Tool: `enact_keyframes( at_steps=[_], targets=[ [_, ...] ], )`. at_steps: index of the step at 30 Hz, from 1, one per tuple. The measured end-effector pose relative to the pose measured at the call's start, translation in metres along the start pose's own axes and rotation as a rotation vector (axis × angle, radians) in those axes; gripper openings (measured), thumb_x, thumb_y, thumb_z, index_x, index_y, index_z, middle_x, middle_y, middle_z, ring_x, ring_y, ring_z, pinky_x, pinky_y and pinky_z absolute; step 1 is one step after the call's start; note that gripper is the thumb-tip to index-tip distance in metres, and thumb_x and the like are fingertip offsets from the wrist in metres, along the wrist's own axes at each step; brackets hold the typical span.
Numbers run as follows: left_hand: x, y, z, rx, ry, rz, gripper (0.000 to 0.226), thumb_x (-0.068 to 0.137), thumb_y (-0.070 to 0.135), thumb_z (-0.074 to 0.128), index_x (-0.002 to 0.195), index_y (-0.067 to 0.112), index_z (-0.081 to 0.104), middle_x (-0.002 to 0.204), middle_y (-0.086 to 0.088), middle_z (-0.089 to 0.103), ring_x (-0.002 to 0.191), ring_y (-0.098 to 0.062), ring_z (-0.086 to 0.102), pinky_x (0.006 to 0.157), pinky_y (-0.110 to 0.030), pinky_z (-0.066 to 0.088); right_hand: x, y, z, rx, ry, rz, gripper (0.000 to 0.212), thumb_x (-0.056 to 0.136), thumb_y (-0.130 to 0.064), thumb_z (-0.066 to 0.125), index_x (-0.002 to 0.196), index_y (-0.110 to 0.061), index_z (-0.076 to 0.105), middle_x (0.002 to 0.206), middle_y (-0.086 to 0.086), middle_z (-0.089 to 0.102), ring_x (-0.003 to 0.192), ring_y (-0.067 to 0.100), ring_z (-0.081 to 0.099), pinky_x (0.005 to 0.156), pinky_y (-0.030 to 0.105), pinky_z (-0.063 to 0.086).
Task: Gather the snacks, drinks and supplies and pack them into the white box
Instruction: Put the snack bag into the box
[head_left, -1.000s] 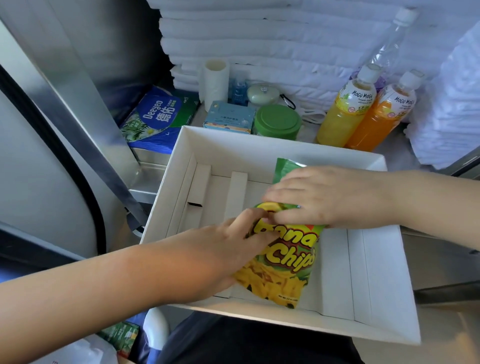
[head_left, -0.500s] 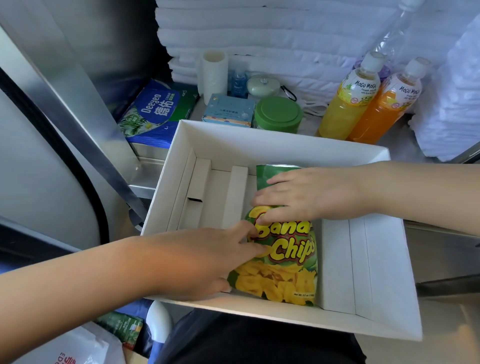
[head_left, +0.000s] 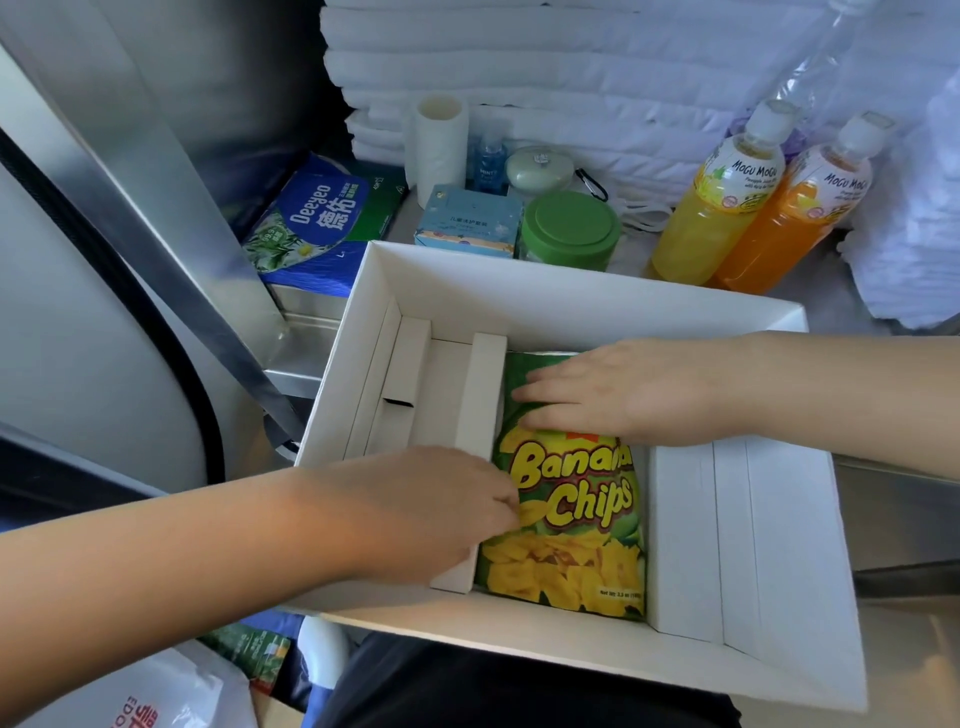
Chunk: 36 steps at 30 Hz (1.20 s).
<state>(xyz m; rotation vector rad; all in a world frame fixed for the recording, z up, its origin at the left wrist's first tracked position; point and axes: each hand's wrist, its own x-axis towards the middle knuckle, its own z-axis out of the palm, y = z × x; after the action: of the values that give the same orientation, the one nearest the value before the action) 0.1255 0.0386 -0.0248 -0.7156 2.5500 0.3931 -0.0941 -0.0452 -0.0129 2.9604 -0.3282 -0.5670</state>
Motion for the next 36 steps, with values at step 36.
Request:
enact_keyframes(
  at_steps=[36],
  targets=[
    [0.072, 0.009, -0.004, 0.277, -0.046, 0.110, 0.081, 0.093, 0.057, 0.035, 0.145, 0.027, -0.019, 0.151, 0.000, -0.029, 0.140, -0.022, -0.022, 0.116, -0.043, -0.004, -0.044, -0.009, 0.012, 0.063, -0.601, 0.384, 0.057, 0.100, -0.043, 0.023, 0.151, -0.023, 0.006, 0.158, 0.003, -0.010, 0.145, 0.022, 0.007, 0.116, 0.040, 0.020]
  ],
)
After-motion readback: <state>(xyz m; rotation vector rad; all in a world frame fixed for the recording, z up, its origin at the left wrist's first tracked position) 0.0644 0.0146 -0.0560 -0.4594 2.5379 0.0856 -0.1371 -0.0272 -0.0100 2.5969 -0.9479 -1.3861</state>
